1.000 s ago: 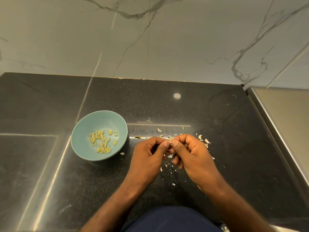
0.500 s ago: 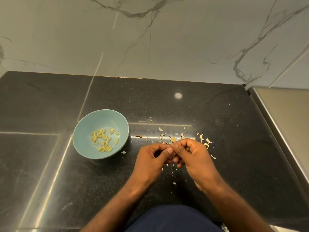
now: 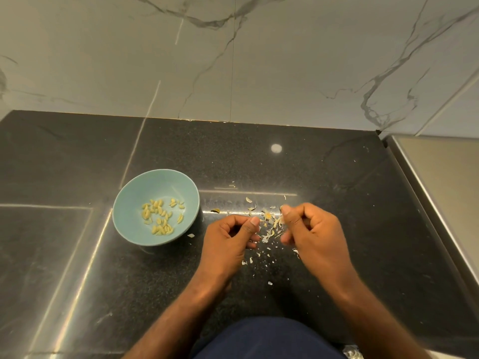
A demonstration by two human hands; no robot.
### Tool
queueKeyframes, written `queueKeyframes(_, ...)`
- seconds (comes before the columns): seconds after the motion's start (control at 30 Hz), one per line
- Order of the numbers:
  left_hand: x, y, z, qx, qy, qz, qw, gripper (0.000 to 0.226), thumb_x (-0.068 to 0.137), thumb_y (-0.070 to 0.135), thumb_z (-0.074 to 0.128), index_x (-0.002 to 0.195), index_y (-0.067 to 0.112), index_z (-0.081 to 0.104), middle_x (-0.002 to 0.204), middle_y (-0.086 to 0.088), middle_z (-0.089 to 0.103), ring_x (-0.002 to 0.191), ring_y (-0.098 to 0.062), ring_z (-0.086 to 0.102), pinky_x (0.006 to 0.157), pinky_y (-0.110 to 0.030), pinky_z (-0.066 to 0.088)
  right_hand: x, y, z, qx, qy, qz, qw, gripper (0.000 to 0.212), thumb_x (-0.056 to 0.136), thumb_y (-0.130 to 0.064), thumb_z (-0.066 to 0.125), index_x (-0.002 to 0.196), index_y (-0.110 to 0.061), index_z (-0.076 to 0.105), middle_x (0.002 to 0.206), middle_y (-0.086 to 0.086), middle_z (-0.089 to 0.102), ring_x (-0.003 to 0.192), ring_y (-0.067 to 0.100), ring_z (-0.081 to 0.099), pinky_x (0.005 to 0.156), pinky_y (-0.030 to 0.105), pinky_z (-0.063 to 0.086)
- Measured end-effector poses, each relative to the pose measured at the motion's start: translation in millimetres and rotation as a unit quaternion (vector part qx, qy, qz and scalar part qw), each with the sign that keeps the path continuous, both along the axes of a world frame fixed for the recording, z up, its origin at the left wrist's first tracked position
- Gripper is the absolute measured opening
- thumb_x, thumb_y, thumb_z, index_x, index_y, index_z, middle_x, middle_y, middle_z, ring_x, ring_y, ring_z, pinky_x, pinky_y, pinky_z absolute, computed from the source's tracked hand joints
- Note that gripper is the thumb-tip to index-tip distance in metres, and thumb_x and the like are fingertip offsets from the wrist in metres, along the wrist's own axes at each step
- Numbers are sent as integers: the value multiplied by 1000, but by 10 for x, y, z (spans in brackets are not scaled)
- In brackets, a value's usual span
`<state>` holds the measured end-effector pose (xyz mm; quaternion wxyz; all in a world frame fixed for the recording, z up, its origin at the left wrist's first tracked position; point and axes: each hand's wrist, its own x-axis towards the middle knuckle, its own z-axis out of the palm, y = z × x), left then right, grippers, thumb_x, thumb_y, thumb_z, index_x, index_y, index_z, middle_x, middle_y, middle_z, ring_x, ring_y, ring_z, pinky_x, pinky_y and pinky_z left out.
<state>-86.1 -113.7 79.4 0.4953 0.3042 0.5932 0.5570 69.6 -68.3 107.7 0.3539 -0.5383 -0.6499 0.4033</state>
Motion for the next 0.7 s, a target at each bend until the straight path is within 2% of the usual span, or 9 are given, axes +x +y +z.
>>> queueKeyframes(0.07,-8,2,-6,-3,-2,5,1000,15,91,19,69,91,5,73,81,-12,74,69,-12,66,66,-24,55,1,3,-32,-21,0,18,1000,10,98,-23,61,94,-17,68,74,-7,72,65,3,67,60,25,52)
queueKeyframes(0.13,-21,0,-13,-2,4,3,1000,14,91,19,68,91,7,73,81,-9,74,70,-12,67,66,-24,55,-19,24,-72,-126,-41,123,984,60,97,-2,58,144,-35,45,113,-34,59,104,-2,64,73,26,54)
queueKeyframes(0.17,-24,-5,-9,-1,7,2,1000,13,92,19,67,91,8,73,81,-9,74,70,-11,67,65,-22,54,-21,19,-102,-159,-30,146,976,82,95,5,54,153,-45,25,125,-41,46,118,1,56,77,29,55)
queueKeyframes(0.23,-20,-8,-1,5,11,4,1000,12,92,18,67,91,9,74,81,-8,74,70,-11,67,65,-22,54,-18,22,-122,-180,56,110,976,76,97,7,50,153,-38,27,138,-27,50,121,9,59,85,35,56)
queueKeyframes(0.33,-29,-6,-7,2,17,13,1000,11,93,18,67,89,10,74,76,-6,73,69,-12,67,66,-23,55,-61,19,-65,-236,230,15,944,29,103,-6,46,129,-14,56,112,6,75,105,22,72,89,36,56)
queueKeyframes(0.47,-20,-5,-5,1,15,12,1000,12,92,18,68,87,9,73,76,-6,73,68,-11,66,64,-22,54,-49,11,-44,-214,212,-20,953,16,100,-20,55,103,-9,66,79,6,74,78,20,72,72,32,55)
queueKeyframes(0.5,-16,-8,-2,3,20,9,1000,12,93,18,67,88,9,73,77,-7,73,68,-11,66,64,-22,54,-25,15,-47,-204,173,16,964,20,98,-12,59,117,-15,64,94,-1,75,86,14,71,76,31,55)
queueKeyframes(0.6,-17,-10,-2,11,37,-3,999,12,94,19,66,90,11,74,81,-7,75,70,-11,67,64,-22,54,-30,-4,-38,-235,115,139,955,79,92,9,60,149,-38,33,141,-23,50,122,4,60,94,32,55)
queueKeyframes(0.7,-15,-14,9,17,41,3,999,13,94,21,65,89,12,74,77,-1,74,69,-9,66,63,-21,53,-82,-25,-39,-232,217,85,944,54,94,7,57,139,-22,49,127,-2,69,113,16,68,96,35,54)
